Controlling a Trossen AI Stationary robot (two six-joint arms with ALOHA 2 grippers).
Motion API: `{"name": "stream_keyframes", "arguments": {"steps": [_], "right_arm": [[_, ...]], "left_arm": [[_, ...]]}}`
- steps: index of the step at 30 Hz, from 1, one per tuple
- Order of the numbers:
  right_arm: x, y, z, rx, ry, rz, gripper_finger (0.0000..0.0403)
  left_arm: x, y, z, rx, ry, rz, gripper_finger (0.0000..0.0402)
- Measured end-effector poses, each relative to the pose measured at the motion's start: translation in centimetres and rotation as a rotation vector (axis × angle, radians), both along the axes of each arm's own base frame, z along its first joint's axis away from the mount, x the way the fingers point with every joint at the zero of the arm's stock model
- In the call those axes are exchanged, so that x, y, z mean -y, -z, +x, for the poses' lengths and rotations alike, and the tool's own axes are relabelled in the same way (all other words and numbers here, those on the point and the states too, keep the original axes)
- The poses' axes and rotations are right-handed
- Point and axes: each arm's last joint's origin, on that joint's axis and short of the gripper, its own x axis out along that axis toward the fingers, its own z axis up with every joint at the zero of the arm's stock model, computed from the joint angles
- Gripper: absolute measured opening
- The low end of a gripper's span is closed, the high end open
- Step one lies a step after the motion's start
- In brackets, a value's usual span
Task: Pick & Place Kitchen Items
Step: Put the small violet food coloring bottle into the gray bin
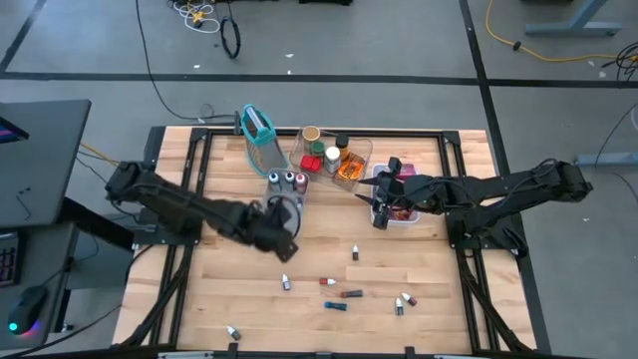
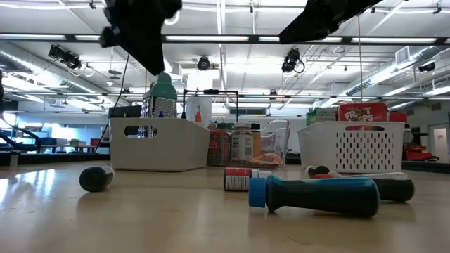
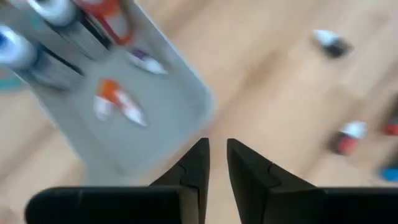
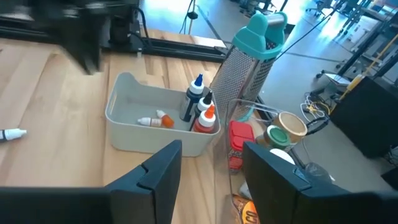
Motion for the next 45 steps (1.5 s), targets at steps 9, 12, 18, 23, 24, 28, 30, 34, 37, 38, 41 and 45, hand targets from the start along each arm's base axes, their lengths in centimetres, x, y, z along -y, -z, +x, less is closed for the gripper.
{"name": "stream_keyframes", "arguments": {"steps": [9,12,18,23,24,28,30,34,37,38,41,45], "right_arm": [[0.0,0.0,0.0,0.009,0.006,0.013,0.0178],[0.0,0.0,0.0,0.009,0.006,0.013,0.0178],[0.0,-0.1,0.0,0.011,0.005,0.013,0.0178],[0.0,0.0,0.0,0.001,0.005,0.01,0.0178],[0.0,0.0,0.0,0.001,0.004,0.008,0.0178],[0.0,0.0,0.0,0.003,0.004,0.008,0.0178],[0.0,0.0,0.0,0.003,0.005,0.011,0.0178],[0.0,0.0,0.0,0.002,0.007,0.013,0.0178],[0.0,0.0,0.0,0.007,0.005,0.009,0.0178],[0.0,0.0,0.0,0.006,0.004,0.007,0.0178],[0.0,-0.1,0.0,0.008,0.003,0.006,0.0178],[0.0,-0.1,0.0,0.014,0.003,0.007,0.0178]], "left_arm": [[5.1,-0.3,-1.3,0.148,-0.114,-0.174,0.011],[5.7,0.3,-1.3,0.138,-0.154,-0.222,0.0136],[7.1,3.2,-0.1,0.009,-0.202,-0.36,0.0176],[7.9,6.0,1.0,-0.087,-0.316,-0.452,0.0185],[7.9,6.5,1.1,-0.103,-0.348,-0.457,0.0185],[8.3,8.3,1.8,-0.122,-0.41,-0.467,0.0184],[8.5,9.1,2.1,-0.126,-0.445,-0.471,0.0183],[8.9,10.8,2.7,-0.171,-0.42,-0.492,0.0183],[9.2,11.6,3.2,-0.184,-0.374,-0.516,0.0183],[9.3,11.9,3.4,-0.18,-0.352,-0.519,0.0183],[9.3,12.2,3.6,-0.177,-0.31,-0.498,0.0183],[9.3,12.4,3.4,-0.207,-0.247,-0.456,0.0183]]}}
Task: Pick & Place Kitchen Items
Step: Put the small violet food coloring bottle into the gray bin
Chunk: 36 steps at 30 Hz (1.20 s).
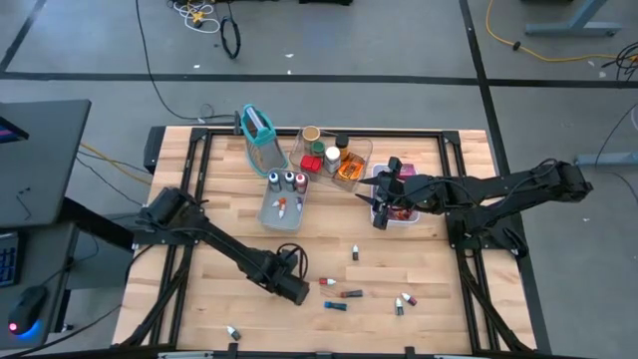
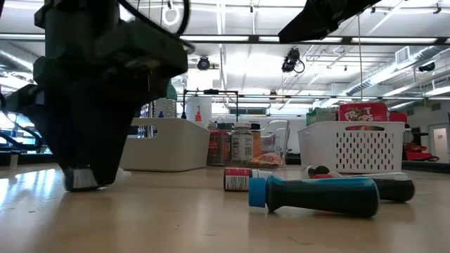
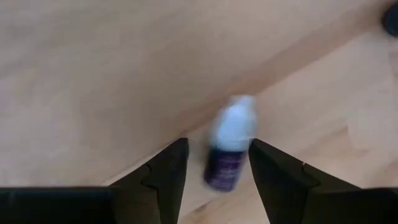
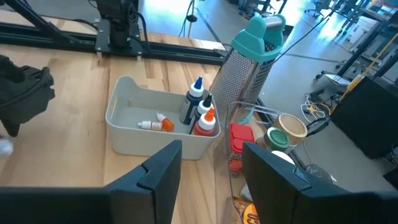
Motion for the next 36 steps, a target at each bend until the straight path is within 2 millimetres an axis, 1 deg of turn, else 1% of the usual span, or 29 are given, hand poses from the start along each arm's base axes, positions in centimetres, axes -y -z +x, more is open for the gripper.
{"name": "stream_keyframes", "arguments": {"steps": [5,8,11,16,19,22,25,27,31,36], "right_arm": [[0.0,0.0,0.0,-0.002,-0.001,-0.003,0.0178],[0.0,0.0,0.0,-0.005,-0.006,-0.015,0.0178],[0.0,0.0,0.0,-0.006,-0.007,-0.016,0.0178],[0.0,0.0,0.0,0.001,0.001,0.002,0.0178],[0.0,0.0,0.0,0.004,0.004,0.009,0.0178],[0.0,0.0,0.0,0.004,0.004,0.009,0.0178],[0.0,0.0,0.0,0.004,0.004,0.009,0.0178],[0.0,0.0,0.0,0.004,0.004,0.01,0.0178],[0.0,0.0,0.0,0.009,0.01,0.025,0.0178],[0.0,0.0,0.0,0.011,0.012,0.029,0.0178]], "left_arm": [[0.0,0.3,0.0,-0.007,0.157,0.046,0.0183],[-0.1,0.4,-0.1,-0.008,0.206,0.087,0.0178],[-0.2,0.5,-0.2,-0.008,0.194,0.123,0.0157],[-0.5,0.5,-0.2,-0.013,0.19,0.145,0.0103],[-0.6,0.5,-0.1,0.011,0.157,0.201,0.0082],[-1.1,0.6,0.1,0.054,0.11,0.316,0.0077],[-1.8,0.5,0.1,0.081,0.083,0.442,0.0085],[-2.3,-0.4,0.0,0.112,0.059,0.497,0.0086],[-4.2,-3.0,-0.6,0.12,0.034,0.618,0.0076],[-5.8,-7.0,-1.7,0.183,0.038,0.698,0.0082]]}}
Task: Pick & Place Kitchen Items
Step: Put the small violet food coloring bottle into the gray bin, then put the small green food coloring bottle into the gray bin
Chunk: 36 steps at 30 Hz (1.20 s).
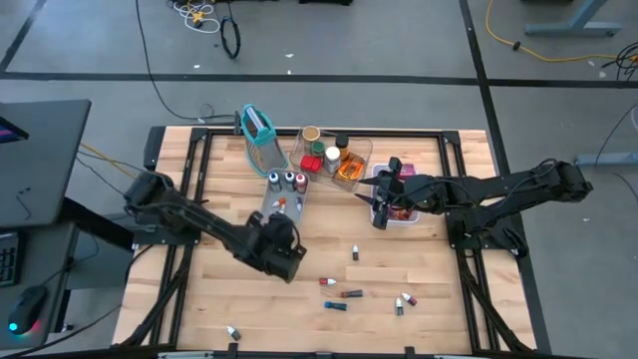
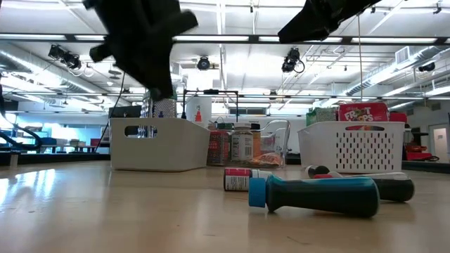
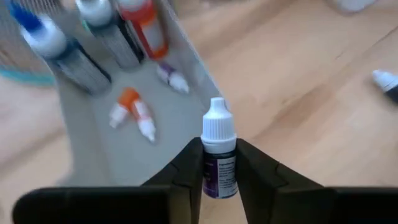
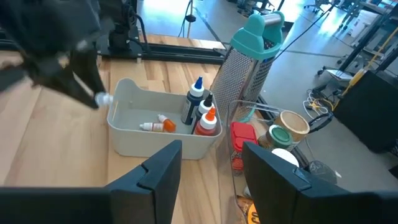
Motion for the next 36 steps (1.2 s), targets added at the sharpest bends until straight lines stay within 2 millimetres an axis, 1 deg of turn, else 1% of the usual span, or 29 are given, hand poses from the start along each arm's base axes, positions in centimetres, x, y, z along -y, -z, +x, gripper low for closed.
{"name": "stream_keyframes", "arguments": {"steps": [2,4,7,11,13,16,18,22,25,34,36], "right_arm": [[0.0,0.0,0.0,0.0,0.001,0.0,0.0178],[0.1,-0.1,0.0,0.006,0.004,0.001,0.0178],[0.3,-0.1,0.0,0.007,0.01,0.001,0.0178],[0.5,0.0,0.0,0.004,0.021,0.0,0.0178],[0.6,0.0,0.0,-0.005,0.024,-0.001,0.0178],[0.6,0.1,0.0,-0.012,0.026,-0.001,0.0178],[0.6,0.2,0.0,-0.018,0.026,-0.002,0.0178],[0.6,0.2,-0.1,-0.021,0.025,-0.002,0.0178],[0.6,0.2,-0.1,-0.023,0.025,-0.003,0.0178],[0.6,0.2,-0.1,-0.022,0.025,-0.003,0.0178],[0.6,0.2,-0.1,-0.022,0.025,-0.003,0.0178]], "left_arm": [[-1.0,-1.1,-0.3,0.004,-0.004,0.039,0.0085],[-2.6,-1.7,-0.3,-0.02,-0.026,0.069,0.0084],[-5.0,-1.5,0.2,-0.102,-0.037,0.069,0.0082],[-7.5,0.3,1.4,-0.239,-0.014,0.014,0.009],[-8.5,1.2,1.9,-0.264,-0.027,-0.014,0.0094],[-9.8,2.6,2.6,-0.302,-0.058,-0.104,0.0096],[-10.3,3.4,2.9,-0.32,-0.068,-0.132,0.0097],[-10.9,4.3,3.0,-0.345,-0.106,-0.13,0.0104],[-11.2,4.3,3.1,-0.339,-0.11,-0.12,0.0113],[-11.1,4.3,3.0,-0.381,-0.053,-0.112,0.0135],[-10.9,3.9,2.9,-0.384,-0.029,-0.103,0.0138]]}}
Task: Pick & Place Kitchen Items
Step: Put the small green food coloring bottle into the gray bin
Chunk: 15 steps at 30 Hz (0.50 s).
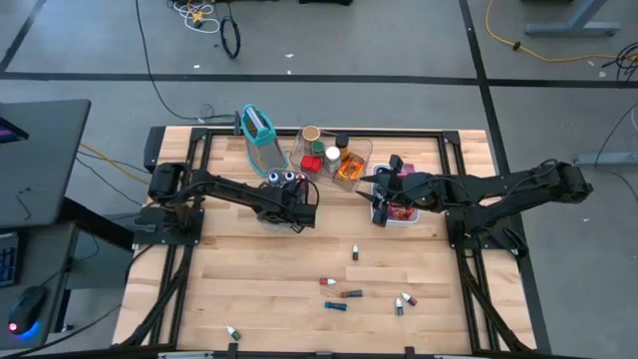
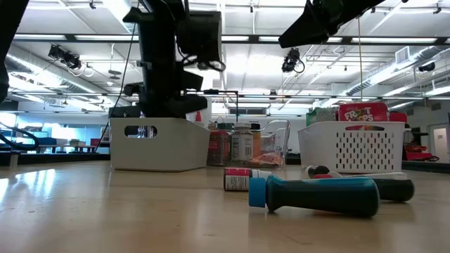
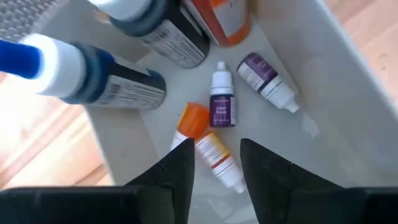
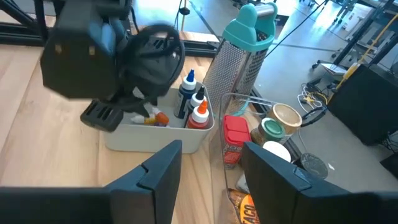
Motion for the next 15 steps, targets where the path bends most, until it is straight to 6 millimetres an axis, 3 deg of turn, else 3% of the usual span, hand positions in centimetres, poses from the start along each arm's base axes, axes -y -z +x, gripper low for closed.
{"name": "stream_keyframes", "arguments": {"steps": [7,11,15], "right_arm": [[0.0,0.0,0.0,-0.001,-0.002,0.0,0.0178],[0.0,0.1,0.0,-0.01,-0.001,0.002,0.0178],[0.0,0.1,0.0,-0.003,0.006,0.019,0.0178]], "left_arm": [[2.8,-4.1,-1.3,0.189,0.008,0.069,0.0131],[5.5,-6.3,-2.6,0.321,0.028,0.147,0.0124],[8.6,-7.1,-3.6,0.406,0.081,0.195,0.0121]]}}
